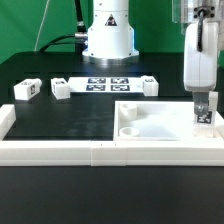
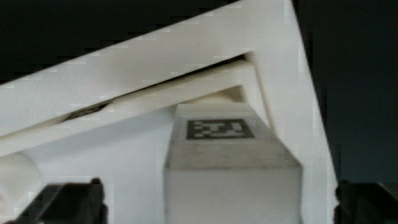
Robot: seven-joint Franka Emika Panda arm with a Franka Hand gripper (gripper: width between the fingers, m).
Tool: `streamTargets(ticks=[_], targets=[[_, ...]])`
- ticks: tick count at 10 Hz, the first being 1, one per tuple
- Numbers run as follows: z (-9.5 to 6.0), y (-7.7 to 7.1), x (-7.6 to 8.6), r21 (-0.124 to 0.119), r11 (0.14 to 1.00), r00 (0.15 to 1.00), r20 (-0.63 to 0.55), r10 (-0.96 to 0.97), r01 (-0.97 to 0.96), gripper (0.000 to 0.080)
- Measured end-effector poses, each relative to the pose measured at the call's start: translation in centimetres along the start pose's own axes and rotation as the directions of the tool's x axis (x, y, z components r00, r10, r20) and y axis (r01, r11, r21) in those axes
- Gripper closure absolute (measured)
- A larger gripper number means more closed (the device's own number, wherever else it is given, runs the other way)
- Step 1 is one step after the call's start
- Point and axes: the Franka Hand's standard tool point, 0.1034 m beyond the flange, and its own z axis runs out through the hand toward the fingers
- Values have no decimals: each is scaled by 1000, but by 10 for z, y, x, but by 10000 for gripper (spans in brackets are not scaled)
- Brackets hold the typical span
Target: Assemble one leg
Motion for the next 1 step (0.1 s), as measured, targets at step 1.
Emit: streamTargets(ticks=[1], targets=[[0,0,0,0,1000,1000,0,0,0,151]])
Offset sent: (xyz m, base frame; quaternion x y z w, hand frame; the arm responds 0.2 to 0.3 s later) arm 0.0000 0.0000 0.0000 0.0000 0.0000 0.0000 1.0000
